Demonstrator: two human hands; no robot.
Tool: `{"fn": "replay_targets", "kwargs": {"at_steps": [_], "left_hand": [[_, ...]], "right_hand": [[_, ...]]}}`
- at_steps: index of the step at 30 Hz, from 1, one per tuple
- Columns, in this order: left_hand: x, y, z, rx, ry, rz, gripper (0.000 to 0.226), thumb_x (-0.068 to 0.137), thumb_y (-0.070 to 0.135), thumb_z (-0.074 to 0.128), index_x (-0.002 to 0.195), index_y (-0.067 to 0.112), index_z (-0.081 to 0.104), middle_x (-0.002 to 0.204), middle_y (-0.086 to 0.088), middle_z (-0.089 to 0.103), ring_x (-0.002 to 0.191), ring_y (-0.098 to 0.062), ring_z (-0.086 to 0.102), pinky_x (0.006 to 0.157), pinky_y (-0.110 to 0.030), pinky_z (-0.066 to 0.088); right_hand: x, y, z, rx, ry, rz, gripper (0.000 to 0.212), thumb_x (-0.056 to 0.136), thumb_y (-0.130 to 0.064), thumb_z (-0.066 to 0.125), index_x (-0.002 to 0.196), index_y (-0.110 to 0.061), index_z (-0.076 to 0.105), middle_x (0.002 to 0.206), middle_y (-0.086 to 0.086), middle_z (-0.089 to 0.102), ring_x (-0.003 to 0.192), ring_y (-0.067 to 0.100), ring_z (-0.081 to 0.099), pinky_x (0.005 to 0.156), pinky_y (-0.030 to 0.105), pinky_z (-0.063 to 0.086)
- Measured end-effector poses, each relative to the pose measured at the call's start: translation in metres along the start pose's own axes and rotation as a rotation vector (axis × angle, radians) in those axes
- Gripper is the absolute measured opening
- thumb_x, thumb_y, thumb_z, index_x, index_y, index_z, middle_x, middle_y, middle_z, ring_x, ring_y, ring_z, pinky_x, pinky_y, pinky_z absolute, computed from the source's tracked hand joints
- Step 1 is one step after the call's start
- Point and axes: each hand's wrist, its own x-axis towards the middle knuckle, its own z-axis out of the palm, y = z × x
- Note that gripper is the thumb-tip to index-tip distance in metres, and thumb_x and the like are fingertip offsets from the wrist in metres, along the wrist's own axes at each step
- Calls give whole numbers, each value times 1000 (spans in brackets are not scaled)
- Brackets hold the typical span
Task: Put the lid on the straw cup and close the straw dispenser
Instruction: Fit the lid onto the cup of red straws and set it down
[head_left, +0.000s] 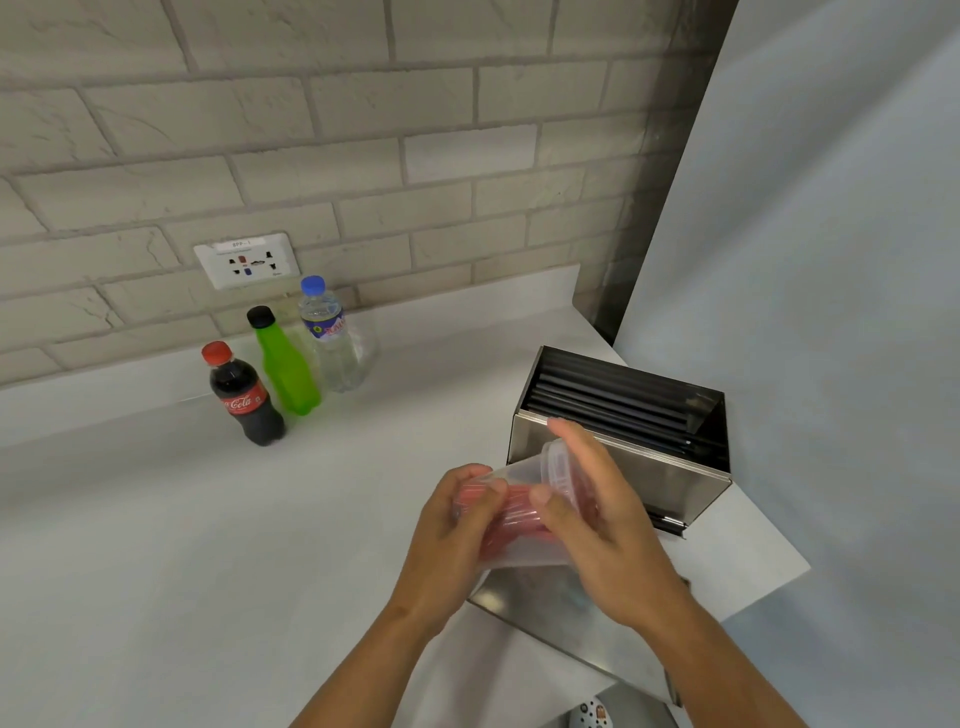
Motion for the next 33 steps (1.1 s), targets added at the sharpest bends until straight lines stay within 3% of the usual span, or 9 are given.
{"fn": "replay_targets", "kwargs": {"at_steps": [7, 11, 14, 17, 20, 24, 28, 31, 33], "left_hand": [[3, 29, -9, -137, -93, -66, 51, 88, 58, 63, 113, 14, 72, 114, -19, 72, 109, -40, 70, 99, -62, 53], [8, 35, -18, -200, -155, -196, 60, 93, 57, 62, 125, 7, 72, 126, -27, 71, 120, -47, 67, 106, -64, 49], [8, 33, -18, -222, -188, -258, 59, 92, 61, 59, 123, 13, 77, 125, -20, 75, 117, -39, 72, 107, -59, 52], [6, 32, -14, -227, -170, -242, 59, 93, 60, 58, 124, 13, 76, 124, -21, 75, 116, -40, 72, 106, -63, 51], [4, 33, -8, -183, -92, -175, 57, 90, 62, 57, 117, 17, 76, 118, -18, 76, 110, -37, 75, 95, -65, 58], [2, 25, -2, -137, -20, -139, 39, 89, 65, 54, 99, 35, 77, 103, -3, 80, 97, -23, 79, 86, -53, 65], [1, 21, 1, -101, 52, -61, 36, 87, 65, 55, 103, 39, 73, 103, 5, 77, 97, -15, 77, 85, -40, 62], [0, 21, -2, -45, 53, -28, 43, 79, 74, 56, 103, 42, 71, 106, 6, 76, 99, -15, 75, 87, -39, 61], [1, 26, -7, -141, -42, -135, 50, 81, 78, 56, 107, 39, 74, 110, 2, 79, 105, -21, 77, 93, -49, 62]], "right_hand": [[-3, -12, 0, -193, 0, -306, 63, 97, -55, 60, 151, -25, 48, 161, -5, 39, 151, 25, 37, 120, 35, 35], [-2, -16, -7, -291, -72, -498, 73, 93, -55, 64, 149, -11, 49, 163, 9, 37, 152, 37, 34, 118, 56, 35], [0, -12, -11, -305, -120, -548, 79, 92, -59, 63, 153, -12, 43, 166, 14, 32, 155, 39, 28, 120, 58, 31], [1, -6, -7, -249, -80, -497, 76, 95, -56, 61, 153, -10, 44, 164, 15, 34, 154, 36, 32, 121, 53, 33], [1, -3, 1, -146, 11, -339, 68, 97, -53, 59, 154, -21, 41, 162, 5, 40, 153, 25, 37, 121, 40, 36], [2, -3, 9, 33, 68, -113, 60, 90, -42, 62, 148, -45, 43, 152, -15, 51, 143, 8, 47, 115, 32, 44], [6, -1, 10, 173, 104, 118, 70, 80, -57, 61, 147, -48, 46, 146, -29, 53, 134, -9, 51, 115, 37, 46], [5, -2, 6, 176, 88, 97, 64, 82, -58, 61, 144, -51, 45, 148, -31, 51, 137, -12, 46, 119, 39, 41], [4, -3, 0, 95, 71, -31, 65, 89, -52, 64, 149, -39, 45, 153, -17, 51, 145, 5, 46, 118, 42, 41]]}}
